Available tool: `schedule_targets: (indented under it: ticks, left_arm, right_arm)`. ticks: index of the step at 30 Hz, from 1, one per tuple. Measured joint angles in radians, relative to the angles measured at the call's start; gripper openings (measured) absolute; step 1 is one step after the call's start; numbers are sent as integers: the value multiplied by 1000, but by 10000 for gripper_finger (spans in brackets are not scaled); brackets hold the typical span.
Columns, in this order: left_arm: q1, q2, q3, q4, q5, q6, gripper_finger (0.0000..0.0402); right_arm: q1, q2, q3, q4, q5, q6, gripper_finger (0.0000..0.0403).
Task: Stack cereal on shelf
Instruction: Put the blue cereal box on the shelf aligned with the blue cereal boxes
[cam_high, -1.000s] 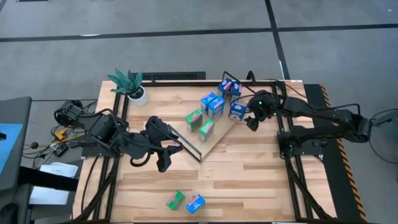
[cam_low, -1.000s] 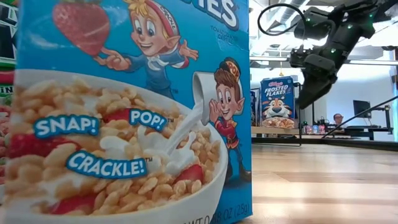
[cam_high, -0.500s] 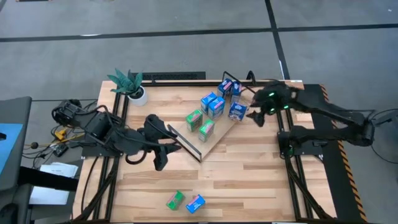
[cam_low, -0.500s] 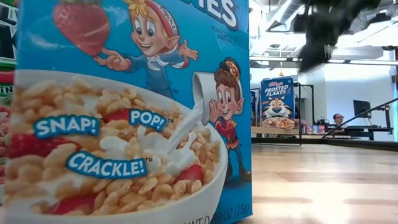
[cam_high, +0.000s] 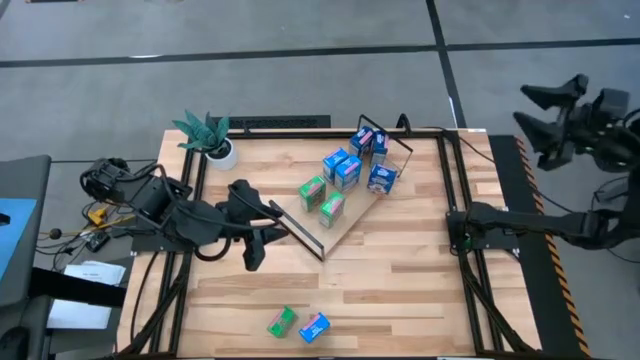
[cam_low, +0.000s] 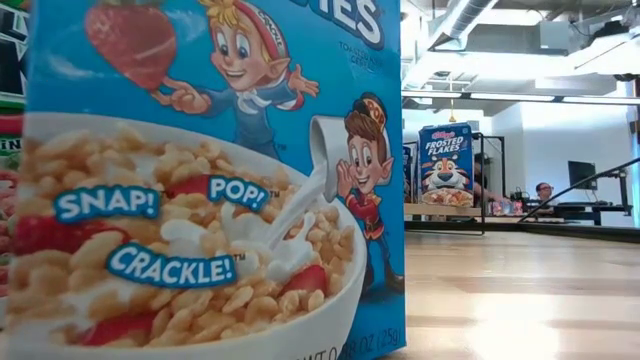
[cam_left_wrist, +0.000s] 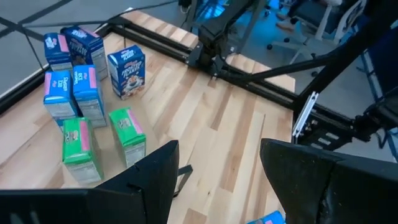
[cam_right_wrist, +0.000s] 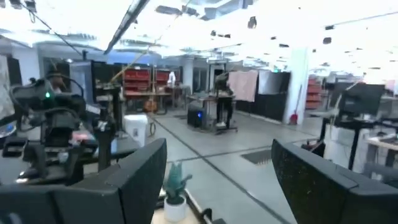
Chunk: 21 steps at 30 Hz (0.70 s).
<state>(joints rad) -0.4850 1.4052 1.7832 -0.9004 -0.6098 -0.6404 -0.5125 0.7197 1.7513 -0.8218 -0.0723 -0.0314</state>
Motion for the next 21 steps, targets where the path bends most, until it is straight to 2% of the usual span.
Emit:
schedule_targets:
  ticks: [5,7,9,11,15,18,21]
  left_arm:
    - [0,0,0,13,-4,1,215]
    - [0,0,0,12,-3,1,215]
    - [0,0,0,12,1,2,215]
    - [0,0,0,13,2,17,215]
    - [-24,1,0,46,-3,63,215]
    - [-52,1,0,46,-24,56,215]
    - [-81,2,0,46,-62,51,215]
  right_arm:
    - [0,-6,-7,-259,3,-3,312]
    - [0,-12,-75,-403,1,4,312]
    - [0,-33,-180,-466,-33,18,312]
    - [0,-76,-318,-442,-82,42,312]
    - [2,-234,-634,-204,-141,168,305]
    - [-1,-369,-847,-91,-125,278,282]
    - [-1,-483,-1021,-50,-74,381,241]
